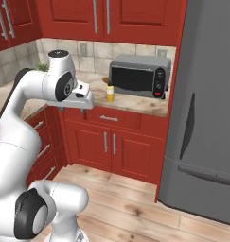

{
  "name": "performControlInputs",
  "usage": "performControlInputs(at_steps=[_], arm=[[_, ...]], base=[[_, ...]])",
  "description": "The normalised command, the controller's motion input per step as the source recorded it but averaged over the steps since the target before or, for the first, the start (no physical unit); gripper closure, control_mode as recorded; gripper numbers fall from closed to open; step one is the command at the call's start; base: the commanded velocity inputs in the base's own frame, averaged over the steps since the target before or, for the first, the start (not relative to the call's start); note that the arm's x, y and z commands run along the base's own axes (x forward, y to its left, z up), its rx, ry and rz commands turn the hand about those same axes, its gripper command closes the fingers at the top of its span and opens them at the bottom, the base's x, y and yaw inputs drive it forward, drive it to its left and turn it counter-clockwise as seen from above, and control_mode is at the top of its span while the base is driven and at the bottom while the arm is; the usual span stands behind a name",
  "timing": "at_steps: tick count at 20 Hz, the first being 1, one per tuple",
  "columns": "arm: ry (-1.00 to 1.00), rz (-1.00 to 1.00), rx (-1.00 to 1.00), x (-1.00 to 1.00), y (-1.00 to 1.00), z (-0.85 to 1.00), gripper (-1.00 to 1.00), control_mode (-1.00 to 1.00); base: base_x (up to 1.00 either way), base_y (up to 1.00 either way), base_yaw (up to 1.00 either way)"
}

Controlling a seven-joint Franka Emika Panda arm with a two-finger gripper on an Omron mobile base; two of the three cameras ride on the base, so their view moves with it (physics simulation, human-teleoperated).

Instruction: Pick the mustard and shaker from the counter and place them in the cabinet.

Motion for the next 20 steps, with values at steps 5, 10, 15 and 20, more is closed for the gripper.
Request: performControlInputs(at_steps=[5,10,15,20], arm=[[0.00,0.00,0.00,0.00,0.00,0.00,-1.00,1.00],[0.00,0.00,0.00,0.00,0.00,0.00,-1.00,1.00],[0.00,0.00,0.00,0.00,0.00,0.00,-1.00,1.00],[0.00,0.00,0.00,0.00,0.00,0.00,-1.00,1.00]], base=[[0.42,0.26,0.00],[0.58,0.08,0.00],[0.56,0.19,0.00],[0.35,0.43,-0.01]])
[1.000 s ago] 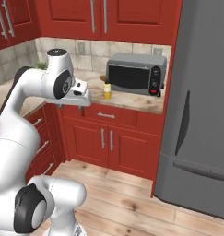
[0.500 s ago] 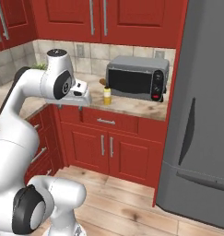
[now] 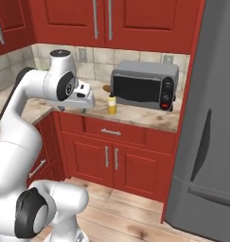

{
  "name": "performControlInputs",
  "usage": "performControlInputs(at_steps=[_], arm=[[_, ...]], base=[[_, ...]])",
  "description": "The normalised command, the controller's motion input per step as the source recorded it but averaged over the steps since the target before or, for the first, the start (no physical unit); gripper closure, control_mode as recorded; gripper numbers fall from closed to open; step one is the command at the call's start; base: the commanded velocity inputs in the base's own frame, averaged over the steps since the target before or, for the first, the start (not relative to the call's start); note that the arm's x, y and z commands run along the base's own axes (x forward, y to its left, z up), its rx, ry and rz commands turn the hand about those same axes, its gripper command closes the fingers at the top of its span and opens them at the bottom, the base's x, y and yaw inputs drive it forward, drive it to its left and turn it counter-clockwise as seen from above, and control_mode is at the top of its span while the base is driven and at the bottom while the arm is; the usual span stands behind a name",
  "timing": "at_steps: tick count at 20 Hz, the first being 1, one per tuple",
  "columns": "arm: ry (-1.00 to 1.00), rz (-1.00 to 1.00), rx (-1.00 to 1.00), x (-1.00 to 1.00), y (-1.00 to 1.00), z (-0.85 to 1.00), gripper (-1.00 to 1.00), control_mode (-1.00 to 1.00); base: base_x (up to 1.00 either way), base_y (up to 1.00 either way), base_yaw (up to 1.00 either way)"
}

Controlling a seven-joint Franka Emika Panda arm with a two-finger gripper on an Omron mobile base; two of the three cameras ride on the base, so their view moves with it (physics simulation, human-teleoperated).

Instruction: Pick the mustard and shaker from the counter and place them in the cabinet.

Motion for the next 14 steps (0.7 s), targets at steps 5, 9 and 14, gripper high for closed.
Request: performControlInputs(at_steps=[5,9,14], arm=[[0.00,0.00,0.00,0.00,0.00,0.00,-1.00,1.00],[0.00,0.00,0.00,0.00,0.00,0.00,-1.00,1.00],[0.00,0.00,0.00,0.00,0.00,0.00,-1.00,1.00]], base=[[0.25,0.41,-0.06],[0.34,0.20,-0.08],[0.47,0.07,-0.05]])
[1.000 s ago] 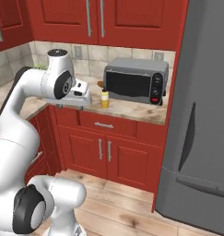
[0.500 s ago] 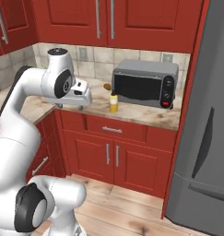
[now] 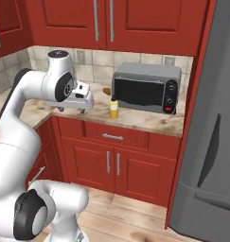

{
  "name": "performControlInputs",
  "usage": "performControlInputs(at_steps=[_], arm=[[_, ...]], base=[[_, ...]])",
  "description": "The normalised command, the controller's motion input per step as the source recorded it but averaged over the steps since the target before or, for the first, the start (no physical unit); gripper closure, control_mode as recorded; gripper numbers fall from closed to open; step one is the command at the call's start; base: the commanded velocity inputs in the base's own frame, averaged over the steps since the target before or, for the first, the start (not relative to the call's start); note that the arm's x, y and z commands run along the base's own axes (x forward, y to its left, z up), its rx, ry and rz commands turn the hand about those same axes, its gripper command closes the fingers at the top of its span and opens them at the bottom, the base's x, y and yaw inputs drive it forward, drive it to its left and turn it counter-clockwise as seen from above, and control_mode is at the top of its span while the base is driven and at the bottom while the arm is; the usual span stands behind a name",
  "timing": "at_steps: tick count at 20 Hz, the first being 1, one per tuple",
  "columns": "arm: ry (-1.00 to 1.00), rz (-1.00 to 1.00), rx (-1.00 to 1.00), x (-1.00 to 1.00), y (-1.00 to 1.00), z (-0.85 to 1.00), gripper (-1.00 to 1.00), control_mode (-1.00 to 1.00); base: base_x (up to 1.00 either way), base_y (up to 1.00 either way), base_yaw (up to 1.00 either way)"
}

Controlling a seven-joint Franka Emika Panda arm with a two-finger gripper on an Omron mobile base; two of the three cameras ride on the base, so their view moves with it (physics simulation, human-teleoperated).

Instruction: Pick the mustard and shaker from the counter and place them in the cabinet.

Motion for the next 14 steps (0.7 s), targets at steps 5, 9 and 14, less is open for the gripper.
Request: performControlInputs(at_steps=[5,9,14], arm=[[0.00,0.00,0.00,0.00,0.00,0.00,-1.00,1.00],[0.00,0.00,0.00,0.00,0.00,0.00,-1.00,1.00],[0.00,0.00,0.00,0.00,0.00,0.00,-1.00,1.00]], base=[[0.47,0.14,-0.01],[0.43,0.22,0.00],[0.38,0.19,0.00]])
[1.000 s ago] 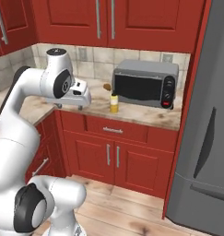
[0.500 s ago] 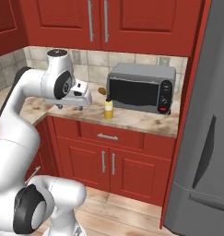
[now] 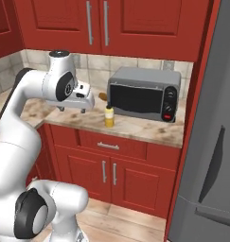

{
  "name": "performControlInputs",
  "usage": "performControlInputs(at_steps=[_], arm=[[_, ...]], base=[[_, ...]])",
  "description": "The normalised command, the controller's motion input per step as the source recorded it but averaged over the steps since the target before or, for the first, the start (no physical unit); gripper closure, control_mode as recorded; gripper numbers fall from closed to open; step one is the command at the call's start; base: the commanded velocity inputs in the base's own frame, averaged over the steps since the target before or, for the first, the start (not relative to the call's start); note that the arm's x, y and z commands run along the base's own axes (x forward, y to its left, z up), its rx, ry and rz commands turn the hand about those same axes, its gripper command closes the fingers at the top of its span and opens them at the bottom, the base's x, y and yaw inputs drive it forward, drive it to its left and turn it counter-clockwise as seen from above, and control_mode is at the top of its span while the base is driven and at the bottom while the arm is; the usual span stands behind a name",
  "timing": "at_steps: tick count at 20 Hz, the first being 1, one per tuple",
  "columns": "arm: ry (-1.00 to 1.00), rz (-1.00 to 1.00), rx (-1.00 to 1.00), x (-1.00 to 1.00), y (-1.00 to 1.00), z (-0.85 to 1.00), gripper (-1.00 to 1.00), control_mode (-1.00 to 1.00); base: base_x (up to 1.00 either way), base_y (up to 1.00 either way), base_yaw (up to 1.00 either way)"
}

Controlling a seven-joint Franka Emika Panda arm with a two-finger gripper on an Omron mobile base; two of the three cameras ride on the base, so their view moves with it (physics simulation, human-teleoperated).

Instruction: Pick the mustard and shaker from the counter and place them in the cabinet.

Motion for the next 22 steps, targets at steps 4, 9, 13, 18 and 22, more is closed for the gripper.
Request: performControlInputs(at_steps=[4,9,13,18,22], arm=[[0.00,0.00,0.00,0.00,0.00,0.00,-1.00,1.00],[0.00,0.00,0.00,0.00,0.00,0.00,-1.00,1.00],[0.00,0.00,0.00,0.00,0.00,0.00,-1.00,1.00],[0.00,0.00,0.00,0.00,0.00,0.00,-1.00,1.00],[0.00,0.00,0.00,0.00,0.00,0.00,-1.00,1.00]], base=[[0.44,0.12,-0.01],[0.49,0.07,-0.02],[0.50,0.09,-0.02],[0.37,0.14,-0.01],[0.32,0.14,0.00]])
